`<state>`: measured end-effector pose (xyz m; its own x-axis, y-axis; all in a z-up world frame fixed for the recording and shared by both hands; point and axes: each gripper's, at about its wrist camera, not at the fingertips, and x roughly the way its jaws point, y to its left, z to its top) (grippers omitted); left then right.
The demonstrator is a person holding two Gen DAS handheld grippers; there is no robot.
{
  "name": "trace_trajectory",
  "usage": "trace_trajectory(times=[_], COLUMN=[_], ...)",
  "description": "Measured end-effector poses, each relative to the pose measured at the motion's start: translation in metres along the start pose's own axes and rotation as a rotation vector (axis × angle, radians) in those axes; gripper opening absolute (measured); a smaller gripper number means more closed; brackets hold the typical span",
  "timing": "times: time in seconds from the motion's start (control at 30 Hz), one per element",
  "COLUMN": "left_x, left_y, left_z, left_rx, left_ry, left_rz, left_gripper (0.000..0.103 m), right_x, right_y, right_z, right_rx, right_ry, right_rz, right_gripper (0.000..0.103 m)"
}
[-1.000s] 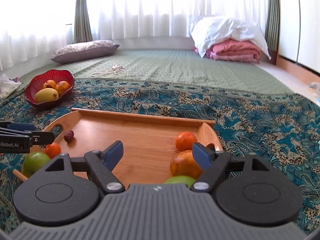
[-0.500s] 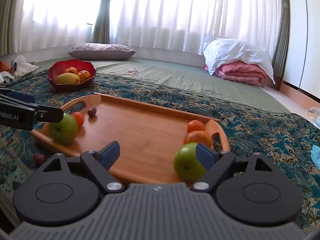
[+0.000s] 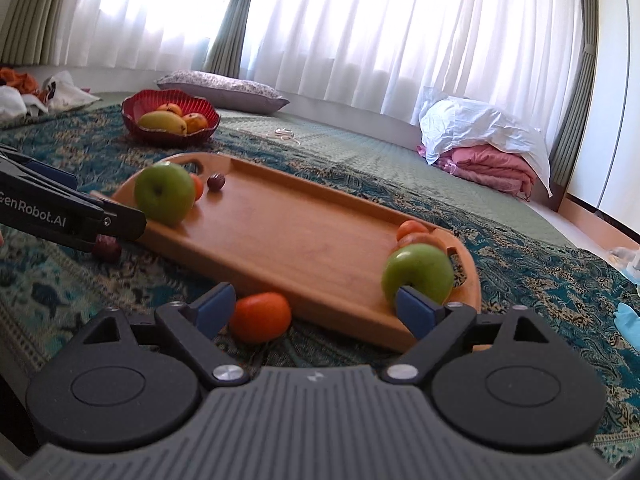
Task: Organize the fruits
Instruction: 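Move both tools back toward the last tangerine and date beside the tray, then grasp the tangerine with the right tool while the left tool grasps the red date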
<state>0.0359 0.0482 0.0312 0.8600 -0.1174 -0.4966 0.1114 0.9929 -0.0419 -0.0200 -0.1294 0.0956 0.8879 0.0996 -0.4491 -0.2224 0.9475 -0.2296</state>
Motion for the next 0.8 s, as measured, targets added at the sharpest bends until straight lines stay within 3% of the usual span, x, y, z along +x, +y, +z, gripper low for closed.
trace_trajectory(times=[0.37, 0.8], left_x=[0.009, 0.012], left_y=[0.0, 0.0], left_z=[-0.017, -0.021], left_rx=[-0.019, -0.051], left_ry=[0.042, 0.052], left_rz=[0.011, 0.029], left_gripper=[0.096, 0.064], right_x=[0.003, 0.008], right_y=[0.015, 0.017], right_z=[-0.01, -0.012], right_rx=[0.013, 0.126], right_ry=[0.021, 0.035], right_rz=[0.046, 0.033], right_gripper=[0.093, 0.073])
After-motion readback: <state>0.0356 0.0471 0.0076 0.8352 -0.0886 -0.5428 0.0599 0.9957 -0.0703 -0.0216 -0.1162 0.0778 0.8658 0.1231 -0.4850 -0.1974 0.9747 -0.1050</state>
